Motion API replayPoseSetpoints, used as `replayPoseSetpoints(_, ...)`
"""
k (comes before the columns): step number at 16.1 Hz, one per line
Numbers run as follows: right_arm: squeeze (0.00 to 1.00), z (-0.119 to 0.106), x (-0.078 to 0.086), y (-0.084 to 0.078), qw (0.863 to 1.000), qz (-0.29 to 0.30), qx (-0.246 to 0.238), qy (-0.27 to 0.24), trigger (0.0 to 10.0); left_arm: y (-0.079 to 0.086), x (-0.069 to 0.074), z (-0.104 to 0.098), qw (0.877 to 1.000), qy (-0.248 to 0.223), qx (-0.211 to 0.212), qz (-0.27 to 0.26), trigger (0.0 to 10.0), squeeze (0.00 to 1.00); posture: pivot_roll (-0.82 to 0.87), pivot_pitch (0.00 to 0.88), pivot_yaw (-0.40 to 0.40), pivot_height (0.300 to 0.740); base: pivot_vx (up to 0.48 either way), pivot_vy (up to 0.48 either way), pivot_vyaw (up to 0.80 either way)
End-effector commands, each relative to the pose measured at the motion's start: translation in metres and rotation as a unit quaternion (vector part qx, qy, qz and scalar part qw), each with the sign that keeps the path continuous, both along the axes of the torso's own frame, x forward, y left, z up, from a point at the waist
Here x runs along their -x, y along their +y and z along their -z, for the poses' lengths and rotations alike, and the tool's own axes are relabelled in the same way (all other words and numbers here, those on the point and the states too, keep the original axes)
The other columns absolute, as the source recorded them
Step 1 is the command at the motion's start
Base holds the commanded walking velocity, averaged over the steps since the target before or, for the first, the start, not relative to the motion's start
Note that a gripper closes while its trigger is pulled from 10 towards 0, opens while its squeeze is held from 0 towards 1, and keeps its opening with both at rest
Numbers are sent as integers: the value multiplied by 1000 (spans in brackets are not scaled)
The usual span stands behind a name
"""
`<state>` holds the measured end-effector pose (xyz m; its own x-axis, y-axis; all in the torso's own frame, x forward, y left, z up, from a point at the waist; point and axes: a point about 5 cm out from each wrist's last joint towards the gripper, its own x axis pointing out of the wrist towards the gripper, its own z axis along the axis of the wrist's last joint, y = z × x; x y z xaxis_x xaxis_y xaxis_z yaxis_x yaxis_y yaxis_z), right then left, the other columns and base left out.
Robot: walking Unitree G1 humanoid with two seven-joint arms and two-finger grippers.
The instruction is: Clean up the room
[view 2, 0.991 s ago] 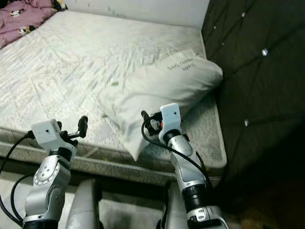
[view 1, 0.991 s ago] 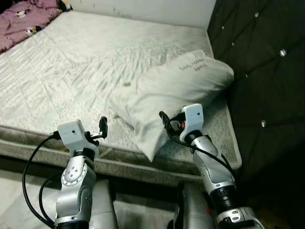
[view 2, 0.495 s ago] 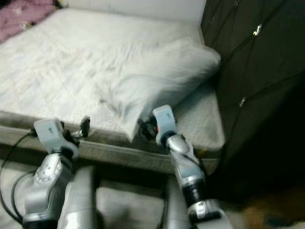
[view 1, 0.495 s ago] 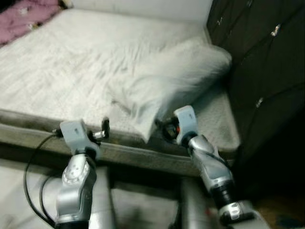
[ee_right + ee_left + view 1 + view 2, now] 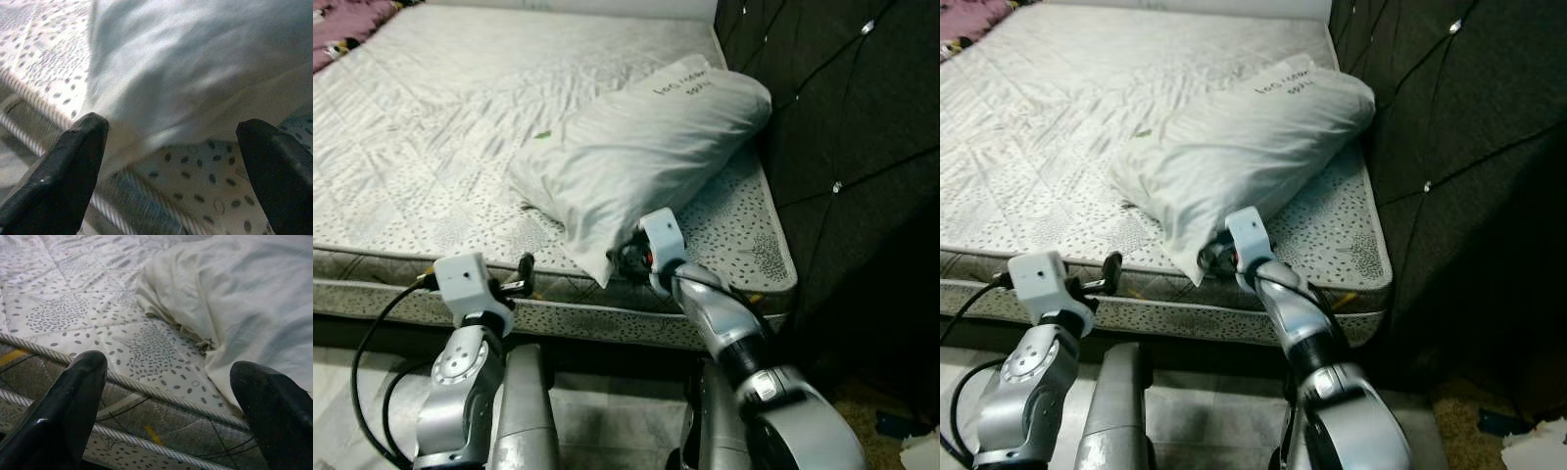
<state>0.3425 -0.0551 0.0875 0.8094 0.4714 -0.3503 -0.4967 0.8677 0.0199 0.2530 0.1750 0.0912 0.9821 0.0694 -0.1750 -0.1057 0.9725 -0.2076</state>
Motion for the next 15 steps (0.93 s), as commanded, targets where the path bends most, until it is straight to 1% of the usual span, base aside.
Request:
replayPoseSetpoints(1, 0, -1, -2, 2, 1000, 11, -7, 5, 10000, 1, 2, -1, 1000, 1, -6, 1, 10000, 0, 147, 41, -36, 518, 0, 0, 0)
replayPoseSetpoints(4, 0, -14, -12, 12, 998, 47, -46, 14, 10000, 1, 3, -2, 1000, 3, -9, 2, 10000, 0, 160, 35, -36, 518, 0, 0, 0)
replayPoseSetpoints(5, 0, -21, -16, 18, 993, 76, -85, 27, 0, 2, 2, -3, 1000, 5, -10, 4, 10000, 0, 167, 30, -35, 518, 0, 0, 0)
replayPoseSetpoints(6, 0, -23, -18, 21, 991, 86, -99, 32, 0, 2, 2, -3, 1000, 6, -10, 4, 10000, 0, 168, 29, -35, 518, 0, 0, 0)
replayPoseSetpoints(7, 0, -27, -19, 29, 985, 99, -130, 47, 0, 1, 1, -3, 1000, 7, -11, 5, 10000, 0, 178, 21, -36, 518, 0, 0, 0)
replayPoseSetpoints(9, 0, -30, -20, 40, 982, 100, -148, 61, 0, 0, -1, -4, 1000, 8, -12, 8, 10000, 0, 186, 14, -37, 518, 0, 0, 0)
replayPoseSetpoints(10, 0, -32, -20, 44, 983, 96, -148, 61, 2118, 0, -2, -5, 1000, 7, -13, 9, 10000, 0, 191, 10, -38, 518, 0, 0, 0)
replayPoseSetpoints(11, 0, -34, -20, 47, 983, 94, -143, 58, 10000, 0, -2, -5, 1000, 7, -13, 9, 10000, 0, 195, 9, -38, 518, 0, 0, 0)
replayPoseSetpoints(12, 0, -35, -20, 52, 985, 90, -137, 58, 10000, 0, -1, -5, 1000, 7, -15, 9, 10000, 0, 202, 6, -43, 518, 0, 0, 0)
replayPoseSetpoints(14, 0, -34, -20, 52, 986, 88, -133, 57, 10000, -1, 1, -5, 1000, 8, -14, 9, 10000, 0, 205, 10, -47, 518, 0, 0, 0)
replayPoseSetpoints(15, 0, -29, -18, 52, 986, 90, -128, 64, 10000, -1, 5, -4, 1000, 11, -11, 7, 10000, 0, 209, 27, -53, 518, 0, 0, 0)
